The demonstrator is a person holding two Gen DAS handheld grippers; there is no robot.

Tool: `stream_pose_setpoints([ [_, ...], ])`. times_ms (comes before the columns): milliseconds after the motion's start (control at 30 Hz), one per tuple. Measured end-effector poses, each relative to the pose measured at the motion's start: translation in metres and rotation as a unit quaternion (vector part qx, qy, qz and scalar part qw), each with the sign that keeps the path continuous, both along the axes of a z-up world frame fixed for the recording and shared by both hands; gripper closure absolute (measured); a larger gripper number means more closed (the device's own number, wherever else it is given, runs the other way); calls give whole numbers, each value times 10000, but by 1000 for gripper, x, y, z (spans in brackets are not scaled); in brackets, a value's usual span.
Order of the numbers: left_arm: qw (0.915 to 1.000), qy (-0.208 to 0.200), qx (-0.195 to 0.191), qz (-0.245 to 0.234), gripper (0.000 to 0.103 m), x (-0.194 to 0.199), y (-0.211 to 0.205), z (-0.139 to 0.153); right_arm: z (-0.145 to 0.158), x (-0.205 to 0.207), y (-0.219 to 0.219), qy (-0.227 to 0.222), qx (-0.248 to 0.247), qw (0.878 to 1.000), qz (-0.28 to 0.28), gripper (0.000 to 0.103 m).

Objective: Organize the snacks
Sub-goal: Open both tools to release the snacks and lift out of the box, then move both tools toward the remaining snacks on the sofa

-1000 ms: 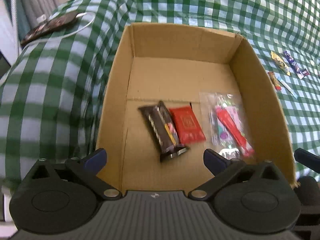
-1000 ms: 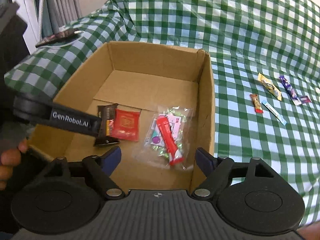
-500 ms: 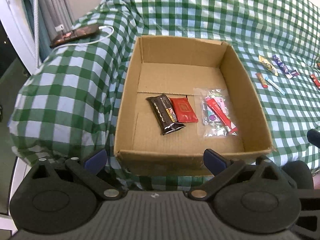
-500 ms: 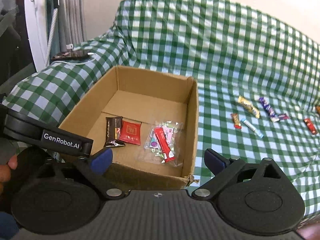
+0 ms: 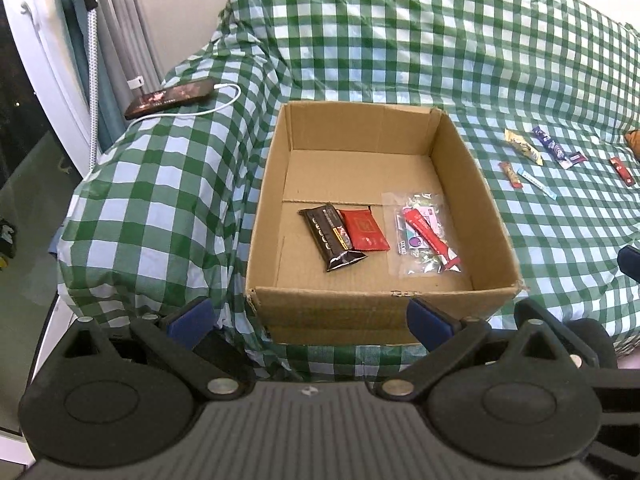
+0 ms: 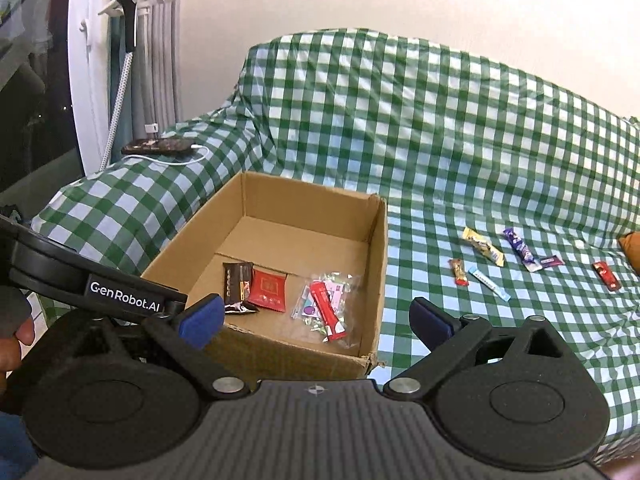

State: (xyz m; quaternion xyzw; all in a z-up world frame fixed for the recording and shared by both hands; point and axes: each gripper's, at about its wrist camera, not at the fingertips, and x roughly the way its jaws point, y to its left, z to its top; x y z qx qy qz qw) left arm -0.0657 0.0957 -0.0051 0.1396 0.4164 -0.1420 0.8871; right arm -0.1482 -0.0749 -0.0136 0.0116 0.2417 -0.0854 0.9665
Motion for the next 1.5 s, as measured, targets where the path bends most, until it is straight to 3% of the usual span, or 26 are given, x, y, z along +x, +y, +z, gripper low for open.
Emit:
stream_pose_setpoints([
  [633, 9998, -218, 21, -12, 0, -23, 1, 13, 6, -26, 4, -268, -34, 9996, 12, 4],
  [933, 9993, -223, 230, -184, 0, -21, -21, 10, 5, -27, -12, -252, 128, 9996, -70, 3],
  [1100, 9983, -123, 439, -370, 0, -14, -50, 4, -2, -27, -34, -233, 390, 9987, -226, 3],
  [1233, 9974, 243, 426, -535, 0, -5, -79, -3, -10, -26, -64, -234, 622, 9968, -447, 3],
  [1500, 9942, 518, 256, -905, 0, 24, -173, -2, -24, -32, -157, -130, 822, 9865, -1413, 3],
])
